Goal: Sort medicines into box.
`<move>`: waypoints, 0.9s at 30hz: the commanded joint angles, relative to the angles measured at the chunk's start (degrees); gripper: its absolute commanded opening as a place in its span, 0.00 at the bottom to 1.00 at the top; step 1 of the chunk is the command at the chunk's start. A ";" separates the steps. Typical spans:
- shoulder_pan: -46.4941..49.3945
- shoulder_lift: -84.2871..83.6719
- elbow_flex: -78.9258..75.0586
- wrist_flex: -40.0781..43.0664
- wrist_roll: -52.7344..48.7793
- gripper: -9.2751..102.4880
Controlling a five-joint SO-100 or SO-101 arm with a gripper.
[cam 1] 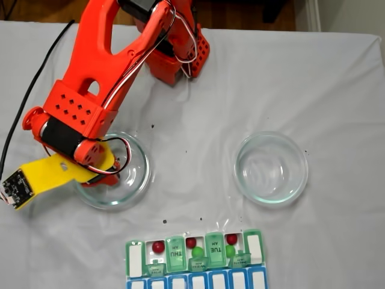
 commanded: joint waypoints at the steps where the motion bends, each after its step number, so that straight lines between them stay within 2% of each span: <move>1: -0.26 1.41 -5.45 -0.53 0.44 0.29; 27: -0.70 1.41 -3.60 -1.14 -2.99 0.25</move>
